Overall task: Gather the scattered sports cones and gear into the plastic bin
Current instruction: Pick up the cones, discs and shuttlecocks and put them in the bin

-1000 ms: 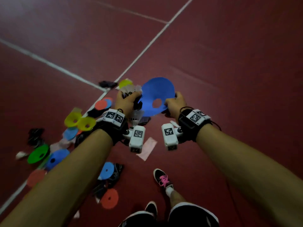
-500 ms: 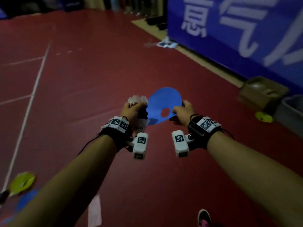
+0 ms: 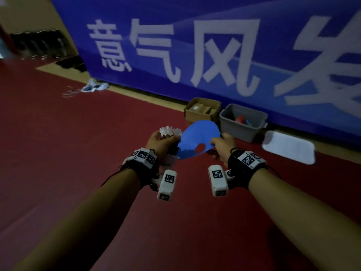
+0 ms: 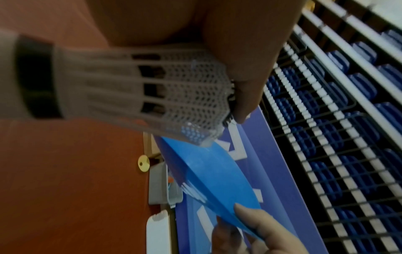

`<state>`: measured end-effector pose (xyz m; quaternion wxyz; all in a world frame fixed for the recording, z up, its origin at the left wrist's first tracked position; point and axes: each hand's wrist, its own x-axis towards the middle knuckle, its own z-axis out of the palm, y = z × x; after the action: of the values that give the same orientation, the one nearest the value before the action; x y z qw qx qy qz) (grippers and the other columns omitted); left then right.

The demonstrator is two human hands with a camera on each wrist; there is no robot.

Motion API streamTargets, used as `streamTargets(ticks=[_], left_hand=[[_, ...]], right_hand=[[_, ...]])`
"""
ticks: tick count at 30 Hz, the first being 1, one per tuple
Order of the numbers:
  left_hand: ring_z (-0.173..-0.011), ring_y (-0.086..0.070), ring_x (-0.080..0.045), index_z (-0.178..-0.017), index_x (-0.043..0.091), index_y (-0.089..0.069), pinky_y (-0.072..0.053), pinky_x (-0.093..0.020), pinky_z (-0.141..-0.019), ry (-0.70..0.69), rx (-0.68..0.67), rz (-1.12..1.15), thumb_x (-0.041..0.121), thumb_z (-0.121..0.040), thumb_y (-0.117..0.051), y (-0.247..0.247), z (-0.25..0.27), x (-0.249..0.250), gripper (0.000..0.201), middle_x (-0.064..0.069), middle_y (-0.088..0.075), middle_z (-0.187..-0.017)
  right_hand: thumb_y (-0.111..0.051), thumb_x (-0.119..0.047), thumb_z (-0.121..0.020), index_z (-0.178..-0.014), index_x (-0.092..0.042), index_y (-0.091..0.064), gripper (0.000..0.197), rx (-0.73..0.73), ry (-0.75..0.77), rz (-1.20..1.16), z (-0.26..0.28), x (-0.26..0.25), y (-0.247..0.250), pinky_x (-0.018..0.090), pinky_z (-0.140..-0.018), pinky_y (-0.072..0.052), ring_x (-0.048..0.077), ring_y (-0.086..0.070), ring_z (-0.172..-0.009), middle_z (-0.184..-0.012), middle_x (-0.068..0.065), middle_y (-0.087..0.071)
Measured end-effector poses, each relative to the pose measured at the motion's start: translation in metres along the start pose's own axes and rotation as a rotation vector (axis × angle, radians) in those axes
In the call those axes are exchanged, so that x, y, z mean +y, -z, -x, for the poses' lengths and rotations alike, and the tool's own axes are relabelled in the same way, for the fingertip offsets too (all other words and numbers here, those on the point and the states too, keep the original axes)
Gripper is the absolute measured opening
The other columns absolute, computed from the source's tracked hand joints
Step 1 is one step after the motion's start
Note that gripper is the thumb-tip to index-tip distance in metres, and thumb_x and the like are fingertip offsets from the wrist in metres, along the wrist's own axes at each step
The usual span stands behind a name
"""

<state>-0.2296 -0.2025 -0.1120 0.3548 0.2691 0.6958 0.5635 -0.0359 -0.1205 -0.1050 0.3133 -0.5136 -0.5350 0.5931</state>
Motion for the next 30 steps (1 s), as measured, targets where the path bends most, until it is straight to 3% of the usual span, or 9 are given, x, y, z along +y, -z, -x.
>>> streamTargets(ticks=[3,6,11,15,17,21,24,27,30], left_hand=[[-0.063,-0.064,-0.026,-0.090,-0.010,-0.068,-0.054,-0.034,-0.059,0.006,-0.048,-0.045,0.035,-0.070,-0.084,-0.045,-0.047,0.008,0.051,-0.028,-0.069,-0.085],[-0.065,-0.066,-0.027,-0.083,-0.004,-0.075,-0.057,-0.043,-0.070,0.069,-0.097,-0.036,0.040,-0.067,-0.084,-0.083,-0.107,0.005,0.048,-0.026,-0.071,-0.082],[-0.057,-0.065,-0.025,-0.077,-0.004,-0.074,-0.053,-0.032,-0.063,0.141,-0.182,-0.014,0.028,-0.076,-0.081,-0.138,-0.217,-0.001,0.033,-0.018,-0.070,-0.070],[-0.066,-0.066,-0.028,-0.086,-0.006,-0.073,-0.056,-0.034,-0.068,0.198,-0.268,0.016,0.026,-0.075,-0.081,-0.180,-0.330,0.011,0.035,-0.021,-0.072,-0.080],[-0.070,-0.065,-0.029,-0.085,-0.004,-0.074,-0.054,-0.037,-0.070,0.238,-0.305,0.012,0.026,-0.076,-0.081,-0.200,-0.388,0.027,0.033,-0.020,-0.071,-0.080],[-0.060,-0.061,-0.024,-0.086,0.003,-0.072,-0.050,-0.030,-0.056,0.333,-0.373,-0.014,0.037,-0.075,-0.080,-0.246,-0.479,0.070,0.036,-0.010,-0.068,-0.070],[-0.061,-0.058,-0.022,-0.087,0.010,-0.071,-0.048,-0.034,-0.062,0.359,-0.475,-0.079,0.060,-0.050,-0.080,-0.292,-0.548,0.078,0.063,-0.007,-0.065,-0.070],[-0.072,-0.065,-0.024,-0.093,0.013,-0.075,-0.053,-0.038,-0.068,0.397,-0.525,-0.121,0.063,-0.042,-0.079,-0.341,-0.614,0.069,0.071,-0.007,-0.072,-0.083],[-0.087,-0.068,-0.028,-0.100,0.012,-0.075,-0.052,-0.044,-0.082,0.429,-0.567,-0.153,0.066,-0.036,-0.084,-0.391,-0.680,0.055,0.085,-0.012,-0.073,-0.100]], right_hand=[[-0.051,-0.003,-0.088,-0.111,-0.004,-0.057,0.024,0.078,-0.025,-0.035,-0.046,-0.004,0.036,0.026,-0.043,-0.039,0.024,-0.060,-0.053,-0.083,0.011,-0.061],[-0.051,-0.003,-0.090,-0.111,-0.006,-0.056,0.022,0.133,-0.057,-0.031,-0.098,-0.006,0.054,0.027,-0.044,-0.041,0.021,-0.055,-0.053,-0.081,0.008,-0.059],[-0.053,-0.005,-0.090,-0.095,-0.008,-0.056,0.007,0.210,-0.082,0.084,-0.197,-0.005,0.064,0.024,-0.040,-0.041,0.019,-0.052,-0.049,-0.079,0.005,-0.057],[-0.055,-0.009,-0.090,-0.102,-0.007,-0.059,0.013,0.275,-0.097,0.189,-0.303,-0.028,0.067,0.022,-0.037,-0.039,0.023,-0.056,-0.052,-0.089,0.010,-0.063],[-0.056,-0.010,-0.089,-0.096,-0.009,-0.060,0.008,0.311,-0.123,0.200,-0.354,-0.049,0.069,0.019,-0.033,-0.036,0.021,-0.055,-0.046,-0.086,0.012,-0.064],[-0.056,-0.010,-0.089,-0.081,-0.019,-0.055,0.011,0.350,-0.151,0.200,-0.435,-0.085,0.082,0.018,-0.033,-0.035,0.023,-0.056,-0.049,-0.075,0.006,-0.062],[-0.056,-0.012,-0.089,-0.088,-0.013,-0.057,0.002,0.365,-0.196,0.203,-0.496,-0.100,0.096,0.017,-0.033,-0.034,0.024,-0.056,-0.051,-0.076,0.008,-0.061],[-0.055,-0.009,-0.089,-0.079,-0.013,-0.055,0.011,0.385,-0.244,0.172,-0.569,-0.103,0.117,0.017,-0.033,-0.035,0.024,-0.055,-0.052,-0.074,0.010,-0.060],[-0.056,-0.011,-0.088,-0.079,-0.015,-0.057,0.010,0.373,-0.278,0.158,-0.647,-0.099,0.137,0.026,-0.044,-0.047,0.030,-0.061,-0.063,-0.081,0.013,-0.063]])
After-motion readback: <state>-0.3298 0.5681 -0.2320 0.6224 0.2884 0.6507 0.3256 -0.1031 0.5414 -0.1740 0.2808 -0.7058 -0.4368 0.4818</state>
